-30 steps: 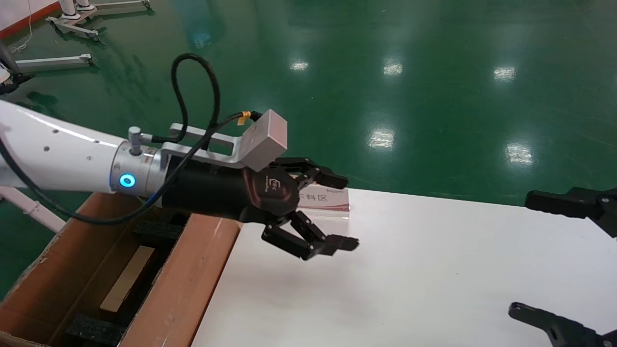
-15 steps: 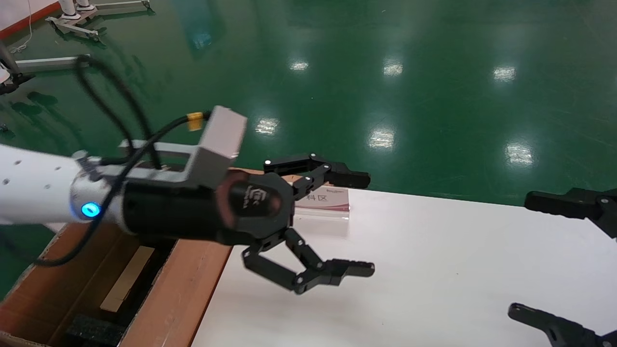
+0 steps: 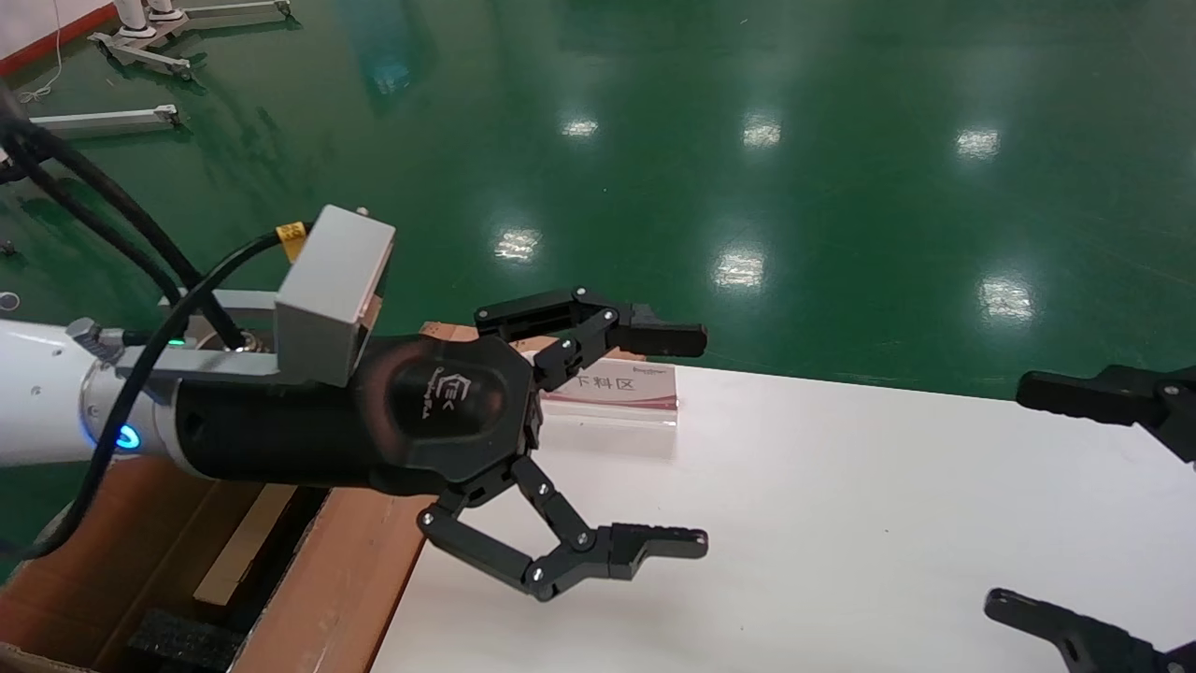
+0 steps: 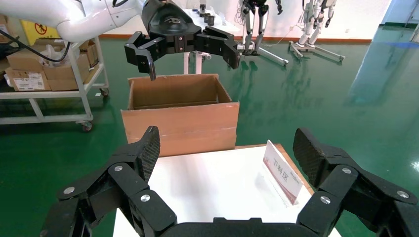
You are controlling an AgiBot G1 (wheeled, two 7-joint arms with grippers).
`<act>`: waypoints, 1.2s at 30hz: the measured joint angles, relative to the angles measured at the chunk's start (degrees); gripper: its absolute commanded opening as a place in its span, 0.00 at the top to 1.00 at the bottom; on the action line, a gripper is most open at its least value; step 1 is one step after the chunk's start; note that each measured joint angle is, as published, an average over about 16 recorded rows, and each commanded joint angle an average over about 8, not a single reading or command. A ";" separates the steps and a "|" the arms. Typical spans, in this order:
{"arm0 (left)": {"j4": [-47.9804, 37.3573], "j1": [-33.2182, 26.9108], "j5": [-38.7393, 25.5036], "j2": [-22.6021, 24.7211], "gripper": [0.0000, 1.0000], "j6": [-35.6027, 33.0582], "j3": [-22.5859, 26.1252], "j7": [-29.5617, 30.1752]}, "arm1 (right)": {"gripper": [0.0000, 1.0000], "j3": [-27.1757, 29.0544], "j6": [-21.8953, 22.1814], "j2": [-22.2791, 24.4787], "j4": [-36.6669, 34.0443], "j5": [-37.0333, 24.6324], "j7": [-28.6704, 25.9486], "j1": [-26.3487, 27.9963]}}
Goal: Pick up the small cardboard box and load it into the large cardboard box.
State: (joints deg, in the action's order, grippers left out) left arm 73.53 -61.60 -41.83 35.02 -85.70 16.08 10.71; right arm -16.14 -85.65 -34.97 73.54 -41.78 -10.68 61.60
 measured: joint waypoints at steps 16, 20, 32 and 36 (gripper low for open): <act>0.03 0.26 0.15 0.03 0.00 -0.09 -0.42 -0.04 | 0.00 0.14 -0.03 -0.03 0.02 -0.08 -0.07 -0.04; 0.03 0.24 0.14 0.02 0.00 -0.09 -0.38 -0.04 | 0.00 0.14 -0.03 -0.03 0.02 -0.08 -0.07 -0.04; -0.01 0.09 0.08 -0.01 0.00 -0.03 -0.12 -0.03 | 0.00 0.13 -0.03 -0.04 0.02 -0.08 -0.08 -0.05; -0.02 0.07 0.06 -0.02 0.00 -0.01 -0.08 -0.03 | 0.00 0.13 -0.03 -0.04 0.02 -0.08 -0.08 -0.05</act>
State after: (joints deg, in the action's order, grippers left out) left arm 73.51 -61.53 -41.77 35.00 -85.71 16.00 10.69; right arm -16.01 -85.68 -35.01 73.56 -41.86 -10.75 61.55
